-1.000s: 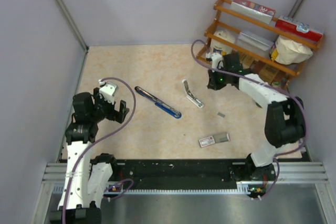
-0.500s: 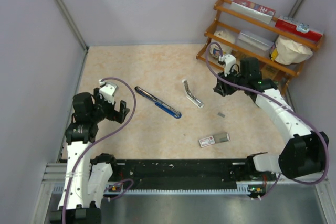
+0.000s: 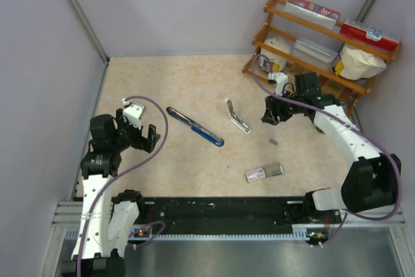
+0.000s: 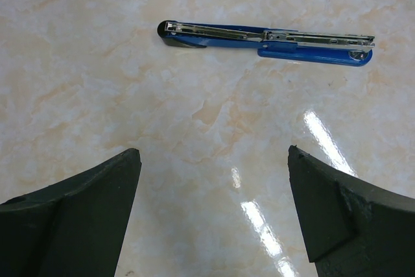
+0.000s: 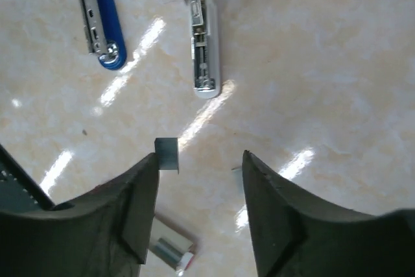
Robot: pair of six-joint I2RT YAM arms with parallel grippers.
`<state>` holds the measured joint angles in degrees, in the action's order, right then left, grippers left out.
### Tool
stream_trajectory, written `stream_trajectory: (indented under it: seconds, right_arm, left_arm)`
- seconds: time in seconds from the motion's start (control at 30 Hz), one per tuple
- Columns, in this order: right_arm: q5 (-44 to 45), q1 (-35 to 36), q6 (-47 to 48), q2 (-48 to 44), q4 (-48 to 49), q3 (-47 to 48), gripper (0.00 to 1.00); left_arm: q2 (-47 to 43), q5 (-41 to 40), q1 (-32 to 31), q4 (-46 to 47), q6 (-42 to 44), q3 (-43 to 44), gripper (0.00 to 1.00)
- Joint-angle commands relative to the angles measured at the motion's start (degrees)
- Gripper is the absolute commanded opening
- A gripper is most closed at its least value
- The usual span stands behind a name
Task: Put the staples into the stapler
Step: Pick up the staple from the center of the board.
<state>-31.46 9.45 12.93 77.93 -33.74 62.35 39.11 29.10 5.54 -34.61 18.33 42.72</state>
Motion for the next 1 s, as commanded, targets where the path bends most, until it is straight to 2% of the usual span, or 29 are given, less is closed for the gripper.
stream_trajectory:
  seconds: [0.0,0.03,0.1,0.2,0.27,0.33,0.47,0.57,0.63,0.77,0.97]
  right_arm:
    - [6.4,3.7,3.4,-3.0,-2.8,1.4,0.86]
    - [8.9,4.7,3.9,-3.5,-2.7,1.0,0.99]
    - [0.3,4.1,4.7,-4.3,-2.9,0.8,0.99]
    - [4.2,4.9,6.5,-4.6,-2.9,0.4,0.99]
    - [1.6,3.7,7.8,-4.1,-2.9,0.4,0.99]
    - [-2.0,3.7,11.6,-3.8,-3.3,-0.7,0.99]
    - [-9.6,3.6,18.4,-8.0,2.1,-7.0,0.99]
    - [-20.2,3.6,20.5,-11.0,2.8,-9.5,0.99]
    - [-26.3,3.6,20.8,-10.9,0.8,-8.8,0.98]
    - [-31.5,3.0,23.5,-8.7,-6.0,-5.8,0.97]
    - [-38.0,0.9,26.1,-4.0,-12.5,-3.6,0.95]
  left_arm:
    - [-0.4,1.4,0.3,2.0,0.3,-0.2,0.99]
    - [-0.3,2.3,0.3,1.8,0.6,-0.2,0.99]
    - [0.4,4.8,0.3,1.2,1.4,0.8,0.99]
    - [2.5,11.9,-0.1,0.2,2.0,2.6,0.99]
    - [5.0,15.4,-2.0,0.7,1.9,4.3,0.99]
    - [9.3,15.9,-7.8,3.4,0.4,6.7,0.99]
    - [19.0,9.6,-25.5,6.4,1.3,14.4,0.99]
    - [26.1,15.5,-31.5,12.6,1.4,18.4,0.99]
    - [29.9,16.2,-35.3,14.0,8.9,20.6,0.99]
    - [35.3,9.1,-43.6,18.1,26.3,22.0,0.99]
    - [43.8,5.2,-51.9,14.3,31.7,30.7,0.96]
